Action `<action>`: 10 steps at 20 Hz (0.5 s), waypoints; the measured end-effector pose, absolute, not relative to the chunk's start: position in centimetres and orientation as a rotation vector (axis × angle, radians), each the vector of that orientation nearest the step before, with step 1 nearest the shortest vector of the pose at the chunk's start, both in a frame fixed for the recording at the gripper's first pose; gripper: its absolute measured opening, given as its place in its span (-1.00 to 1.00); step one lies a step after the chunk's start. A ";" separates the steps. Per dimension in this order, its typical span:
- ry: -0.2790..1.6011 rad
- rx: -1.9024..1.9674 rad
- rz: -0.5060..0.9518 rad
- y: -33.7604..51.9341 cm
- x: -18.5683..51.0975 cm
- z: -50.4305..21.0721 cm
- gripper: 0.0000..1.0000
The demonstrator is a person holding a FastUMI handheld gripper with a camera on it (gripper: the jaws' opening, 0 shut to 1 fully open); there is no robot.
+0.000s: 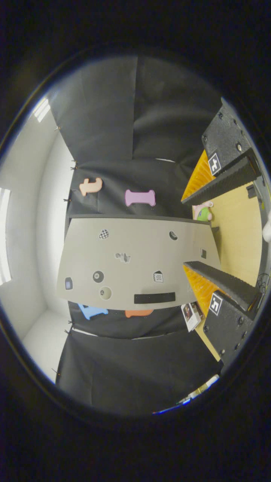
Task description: Open the shoe cabinet door, grab the shoes and put them into the shoe cabinet, then close the shoe cabinet door.
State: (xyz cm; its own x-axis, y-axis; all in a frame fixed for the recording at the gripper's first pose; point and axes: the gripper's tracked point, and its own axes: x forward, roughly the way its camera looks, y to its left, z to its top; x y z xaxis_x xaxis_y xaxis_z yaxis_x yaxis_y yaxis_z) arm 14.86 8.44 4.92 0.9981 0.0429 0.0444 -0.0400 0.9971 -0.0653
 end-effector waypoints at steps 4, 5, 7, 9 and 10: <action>-0.025 -0.025 -0.017 5.0 12.0 3.6 0.96; -0.021 -0.019 -0.019 4.3 11.5 3.4 0.96; -0.023 -0.012 -0.036 2.4 10.3 3.2 0.96; -0.022 0.002 -0.026 1.2 9.3 3.0 0.96; -0.020 0.007 -0.022 0.5 8.8 2.9 0.96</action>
